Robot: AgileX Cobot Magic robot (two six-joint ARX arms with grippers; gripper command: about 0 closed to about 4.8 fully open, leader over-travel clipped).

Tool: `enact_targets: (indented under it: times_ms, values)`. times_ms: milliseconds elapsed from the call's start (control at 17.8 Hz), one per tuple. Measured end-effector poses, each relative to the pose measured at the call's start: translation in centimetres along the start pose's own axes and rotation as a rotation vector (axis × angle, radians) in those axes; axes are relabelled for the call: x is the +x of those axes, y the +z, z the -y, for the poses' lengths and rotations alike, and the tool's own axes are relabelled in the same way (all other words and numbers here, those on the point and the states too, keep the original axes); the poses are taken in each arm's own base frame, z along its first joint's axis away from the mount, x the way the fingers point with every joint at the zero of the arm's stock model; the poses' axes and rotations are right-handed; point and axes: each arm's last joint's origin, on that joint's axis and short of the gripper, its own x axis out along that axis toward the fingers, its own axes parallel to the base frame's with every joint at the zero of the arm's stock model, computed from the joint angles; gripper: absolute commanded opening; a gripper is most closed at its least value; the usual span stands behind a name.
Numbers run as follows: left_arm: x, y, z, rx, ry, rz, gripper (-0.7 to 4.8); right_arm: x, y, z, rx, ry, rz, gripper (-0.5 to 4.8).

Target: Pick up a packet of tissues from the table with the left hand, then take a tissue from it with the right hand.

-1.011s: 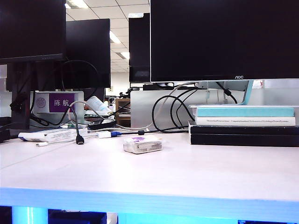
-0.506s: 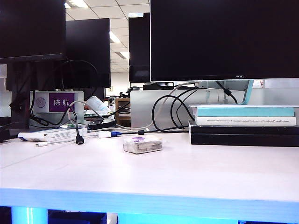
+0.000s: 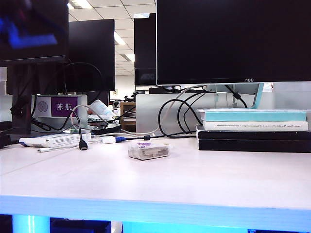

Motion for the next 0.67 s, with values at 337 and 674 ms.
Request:
enact_targets:
  times_ms: [337,674]
  values:
    - [4.4,-4.6,-1.4,-0.022,-0.157,-0.099,3.83,4.0,0.4,0.6,-0.009,0.104,-0.175,-0.04]
    - [8.2,-8.1,-1.8,0.004,-0.229,-0.174,4.69,7.5,-1.7,1.8,0.059,0.157,-0.354,-0.04]
